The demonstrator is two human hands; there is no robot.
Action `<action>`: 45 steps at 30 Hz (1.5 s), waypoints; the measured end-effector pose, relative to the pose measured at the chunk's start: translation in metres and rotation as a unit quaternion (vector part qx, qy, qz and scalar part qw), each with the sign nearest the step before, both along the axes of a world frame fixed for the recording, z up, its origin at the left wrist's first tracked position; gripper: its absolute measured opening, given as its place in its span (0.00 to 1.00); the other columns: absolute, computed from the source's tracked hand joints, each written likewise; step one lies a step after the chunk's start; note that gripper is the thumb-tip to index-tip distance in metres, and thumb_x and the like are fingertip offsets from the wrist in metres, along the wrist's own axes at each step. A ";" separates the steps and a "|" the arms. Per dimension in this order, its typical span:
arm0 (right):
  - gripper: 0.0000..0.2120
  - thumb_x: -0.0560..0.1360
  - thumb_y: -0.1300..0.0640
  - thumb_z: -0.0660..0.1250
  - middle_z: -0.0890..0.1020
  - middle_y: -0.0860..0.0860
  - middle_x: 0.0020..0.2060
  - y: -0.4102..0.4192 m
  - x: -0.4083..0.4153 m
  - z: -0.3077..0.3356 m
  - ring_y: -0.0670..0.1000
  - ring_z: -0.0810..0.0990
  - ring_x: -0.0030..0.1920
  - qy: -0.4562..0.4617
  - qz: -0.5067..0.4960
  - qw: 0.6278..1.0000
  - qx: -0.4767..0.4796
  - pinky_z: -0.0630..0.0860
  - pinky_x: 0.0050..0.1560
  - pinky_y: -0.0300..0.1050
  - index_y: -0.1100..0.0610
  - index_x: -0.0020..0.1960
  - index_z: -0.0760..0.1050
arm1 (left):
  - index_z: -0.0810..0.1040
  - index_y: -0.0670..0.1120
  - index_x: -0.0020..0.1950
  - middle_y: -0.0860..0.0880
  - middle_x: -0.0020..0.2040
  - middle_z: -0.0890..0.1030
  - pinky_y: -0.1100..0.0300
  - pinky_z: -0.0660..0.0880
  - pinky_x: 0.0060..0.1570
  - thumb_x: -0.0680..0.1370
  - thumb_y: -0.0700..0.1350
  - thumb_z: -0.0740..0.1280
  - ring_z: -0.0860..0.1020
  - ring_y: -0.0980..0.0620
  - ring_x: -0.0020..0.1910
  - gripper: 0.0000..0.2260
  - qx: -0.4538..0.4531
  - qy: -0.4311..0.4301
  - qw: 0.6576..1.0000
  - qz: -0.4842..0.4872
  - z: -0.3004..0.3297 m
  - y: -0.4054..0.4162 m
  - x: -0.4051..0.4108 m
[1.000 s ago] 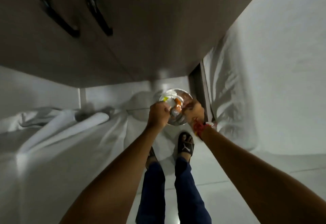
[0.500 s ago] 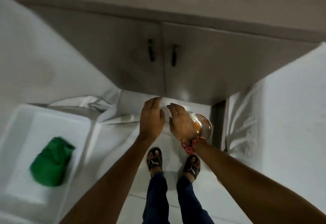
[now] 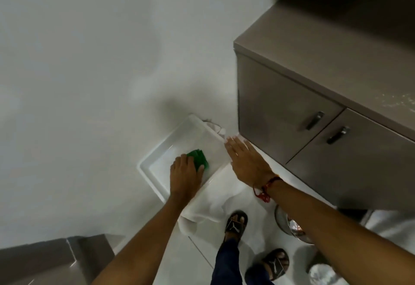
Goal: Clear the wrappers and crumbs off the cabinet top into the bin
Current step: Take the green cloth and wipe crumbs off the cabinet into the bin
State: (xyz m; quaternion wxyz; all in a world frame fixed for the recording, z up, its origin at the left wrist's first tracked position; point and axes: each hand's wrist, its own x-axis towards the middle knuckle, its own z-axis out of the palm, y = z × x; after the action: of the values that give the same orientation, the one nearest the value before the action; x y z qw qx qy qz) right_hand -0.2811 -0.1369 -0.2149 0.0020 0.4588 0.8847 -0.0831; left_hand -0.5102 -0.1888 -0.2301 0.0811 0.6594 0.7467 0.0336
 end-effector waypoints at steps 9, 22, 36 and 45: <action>0.31 0.80 0.53 0.62 0.63 0.62 0.78 -0.003 -0.012 -0.009 0.61 0.62 0.78 -0.030 0.027 0.999 -0.022 0.64 0.76 0.59 0.64 0.79 0.59 | 0.72 0.51 0.54 0.51 0.50 0.77 0.56 0.76 0.48 0.79 0.68 0.55 0.75 0.50 0.49 0.21 -0.002 -0.093 0.995 0.030 -0.013 -0.036 -0.038; 0.29 0.84 0.52 0.56 0.58 0.60 0.80 0.004 -0.018 -0.009 0.59 0.57 0.80 -0.014 0.015 0.999 -0.028 0.58 0.79 0.56 0.63 0.80 0.55 | 0.69 0.49 0.49 0.49 0.42 0.77 0.47 0.78 0.41 0.82 0.54 0.60 0.76 0.47 0.39 0.10 0.078 -0.157 0.972 0.155 -0.004 0.013 -0.027; 0.29 0.84 0.51 0.56 0.58 0.59 0.80 0.015 -0.007 -0.021 0.58 0.57 0.80 -0.015 0.001 0.999 -0.052 0.57 0.80 0.55 0.62 0.80 0.55 | 0.72 0.44 0.62 0.45 0.58 0.74 0.50 0.75 0.52 0.73 0.74 0.61 0.74 0.45 0.54 0.36 -0.028 0.048 0.997 0.054 -0.020 0.034 0.002; 0.29 0.84 0.53 0.55 0.55 0.60 0.81 0.029 0.032 0.003 0.58 0.53 0.81 0.001 -0.027 0.999 -0.046 0.54 0.81 0.55 0.63 0.81 0.53 | 0.72 0.41 0.60 0.42 0.54 0.78 0.47 0.78 0.51 0.81 0.55 0.64 0.78 0.43 0.52 0.18 0.001 -0.091 0.989 0.119 0.027 0.060 0.008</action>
State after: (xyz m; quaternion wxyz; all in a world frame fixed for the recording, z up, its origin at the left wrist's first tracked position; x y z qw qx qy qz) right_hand -0.2489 -0.1078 -0.2123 0.0202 0.4814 0.8674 -0.1242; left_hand -0.5018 -0.1286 -0.2031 0.1438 0.5603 0.8091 0.1034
